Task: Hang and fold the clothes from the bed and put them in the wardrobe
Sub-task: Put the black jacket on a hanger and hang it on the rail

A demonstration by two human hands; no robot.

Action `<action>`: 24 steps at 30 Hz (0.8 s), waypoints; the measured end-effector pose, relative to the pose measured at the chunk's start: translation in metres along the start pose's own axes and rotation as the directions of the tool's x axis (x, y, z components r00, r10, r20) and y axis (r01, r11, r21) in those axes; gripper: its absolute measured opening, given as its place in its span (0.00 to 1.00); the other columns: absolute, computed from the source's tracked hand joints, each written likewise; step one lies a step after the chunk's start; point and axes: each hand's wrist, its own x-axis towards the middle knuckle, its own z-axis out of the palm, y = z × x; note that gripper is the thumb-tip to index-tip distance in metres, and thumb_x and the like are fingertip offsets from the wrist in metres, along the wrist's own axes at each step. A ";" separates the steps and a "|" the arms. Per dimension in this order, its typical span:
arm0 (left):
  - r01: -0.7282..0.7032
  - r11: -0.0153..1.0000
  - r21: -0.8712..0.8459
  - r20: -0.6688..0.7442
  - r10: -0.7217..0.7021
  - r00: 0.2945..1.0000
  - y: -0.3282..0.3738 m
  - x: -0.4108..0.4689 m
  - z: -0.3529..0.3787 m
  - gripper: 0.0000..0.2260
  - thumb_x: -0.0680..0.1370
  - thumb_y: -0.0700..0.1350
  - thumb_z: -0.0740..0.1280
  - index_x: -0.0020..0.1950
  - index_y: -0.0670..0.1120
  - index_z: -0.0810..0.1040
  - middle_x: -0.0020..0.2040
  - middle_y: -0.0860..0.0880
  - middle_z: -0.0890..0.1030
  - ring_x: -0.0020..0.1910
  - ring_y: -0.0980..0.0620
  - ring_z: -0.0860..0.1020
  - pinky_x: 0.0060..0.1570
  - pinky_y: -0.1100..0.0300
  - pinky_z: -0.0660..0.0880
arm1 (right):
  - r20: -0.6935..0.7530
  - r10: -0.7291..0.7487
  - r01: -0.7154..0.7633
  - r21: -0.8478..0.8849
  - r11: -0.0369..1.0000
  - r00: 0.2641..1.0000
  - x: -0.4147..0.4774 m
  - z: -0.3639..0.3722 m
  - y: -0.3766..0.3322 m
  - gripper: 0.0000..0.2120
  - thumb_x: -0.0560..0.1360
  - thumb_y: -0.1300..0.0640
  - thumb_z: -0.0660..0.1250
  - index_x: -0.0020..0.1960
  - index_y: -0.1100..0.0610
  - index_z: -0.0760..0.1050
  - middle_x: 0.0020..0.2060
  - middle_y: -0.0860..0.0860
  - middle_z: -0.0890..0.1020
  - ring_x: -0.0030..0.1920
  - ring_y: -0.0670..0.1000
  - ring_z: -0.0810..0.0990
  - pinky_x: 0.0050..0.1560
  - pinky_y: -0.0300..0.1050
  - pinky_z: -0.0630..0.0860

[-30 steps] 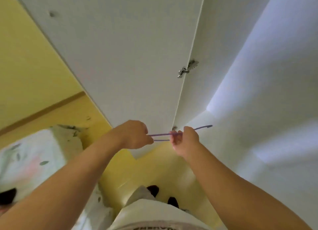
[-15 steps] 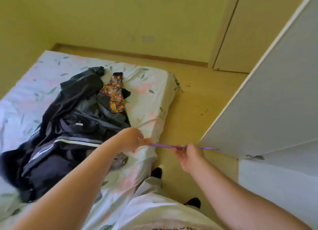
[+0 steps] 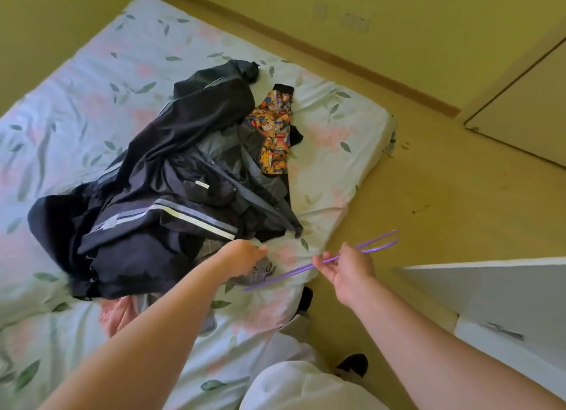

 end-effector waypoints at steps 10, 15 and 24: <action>0.367 0.743 -0.560 -0.239 -0.569 0.787 -0.108 0.097 -0.047 0.28 0.78 0.53 0.69 0.73 0.39 0.66 0.68 0.37 0.71 0.61 0.35 0.77 0.60 0.45 0.77 | 0.198 -0.134 0.214 -0.467 0.858 0.971 0.002 0.078 0.033 0.09 0.85 0.52 0.59 0.51 0.57 0.69 0.37 0.58 0.80 0.34 0.56 0.83 0.46 0.54 0.85; 0.598 0.646 -0.474 -0.253 -0.751 0.610 -0.158 0.115 -0.065 0.36 0.75 0.49 0.72 0.77 0.44 0.57 0.79 0.39 0.53 0.73 0.34 0.61 0.68 0.39 0.66 | 0.455 -0.167 0.456 -0.655 0.602 0.875 -0.005 0.107 0.041 0.11 0.85 0.49 0.58 0.47 0.53 0.69 0.35 0.53 0.81 0.40 0.58 0.86 0.48 0.56 0.85; 0.565 0.555 -0.611 0.050 -0.685 0.727 -0.224 0.125 -0.041 0.24 0.81 0.52 0.69 0.67 0.34 0.74 0.61 0.37 0.80 0.60 0.37 0.79 0.64 0.46 0.77 | 0.676 -0.047 0.649 -0.683 0.336 0.736 -0.013 0.140 0.045 0.13 0.84 0.44 0.57 0.48 0.53 0.69 0.40 0.54 0.83 0.43 0.52 0.86 0.49 0.50 0.85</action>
